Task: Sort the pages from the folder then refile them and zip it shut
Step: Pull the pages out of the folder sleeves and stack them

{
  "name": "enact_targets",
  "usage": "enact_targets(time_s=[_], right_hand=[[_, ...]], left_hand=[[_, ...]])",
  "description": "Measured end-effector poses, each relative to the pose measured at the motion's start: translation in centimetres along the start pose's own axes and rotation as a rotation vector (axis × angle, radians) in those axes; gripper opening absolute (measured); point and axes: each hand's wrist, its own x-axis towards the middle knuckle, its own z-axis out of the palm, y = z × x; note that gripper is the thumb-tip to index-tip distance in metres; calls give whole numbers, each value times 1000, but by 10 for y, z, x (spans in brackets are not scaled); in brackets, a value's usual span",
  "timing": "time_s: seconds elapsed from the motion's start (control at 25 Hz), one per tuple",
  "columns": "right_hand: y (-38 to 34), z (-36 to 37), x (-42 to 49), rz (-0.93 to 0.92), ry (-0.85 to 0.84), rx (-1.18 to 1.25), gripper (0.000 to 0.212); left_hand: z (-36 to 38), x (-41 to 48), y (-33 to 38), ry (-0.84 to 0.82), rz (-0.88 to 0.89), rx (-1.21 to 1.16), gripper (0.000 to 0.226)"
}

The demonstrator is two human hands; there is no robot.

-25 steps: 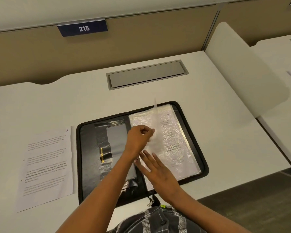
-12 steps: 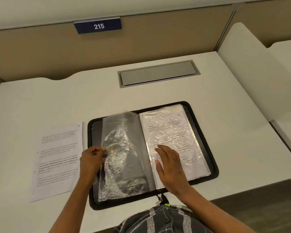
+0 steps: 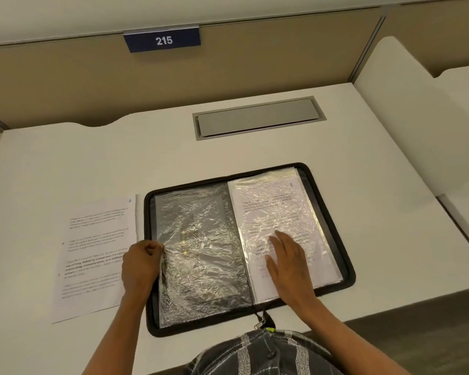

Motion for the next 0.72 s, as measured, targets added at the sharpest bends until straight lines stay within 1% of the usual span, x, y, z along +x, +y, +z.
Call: enact_targets(time_s=[0.04, 0.12, 0.16, 0.2, 0.28, 0.32, 0.4, 0.44, 0.52, 0.6, 0.72], right_hand=[[5, -3, 5, 46, 9, 21, 46], [13, -9, 19, 134, 26, 55, 52], [18, -12, 27, 171, 36, 57, 56], [22, -15, 37, 207, 46, 46, 59], [28, -20, 56, 280, 59, -5, 61], [29, -22, 63, 312, 62, -41, 61], [28, -23, 75, 362, 91, -125, 57], [28, -24, 81, 381, 119, -156, 55], [31, -27, 89, 406, 182, -152, 48], [36, -32, 98, 408, 233, -110, 39], [43, -42, 108, 404, 304, -70, 27]], left_hand=[[3, -4, 4, 46, 9, 13, 5], [14, -15, 17, 151, 78, 94, 32], [22, -23, 28, 169, 138, 107, 39], [33, -31, 43, 120, 205, 87, 43], [62, -49, 73, -116, 353, 34, 45], [77, -59, 84, -241, 435, 49, 47], [106, -72, 96, -400, 632, 98, 51], [117, -76, 99, -443, 714, 125, 54], [134, -80, 102, -491, 799, 223, 55], [143, -83, 104, -495, 817, 308, 53], [146, -77, 114, -479, 764, 222, 44]])
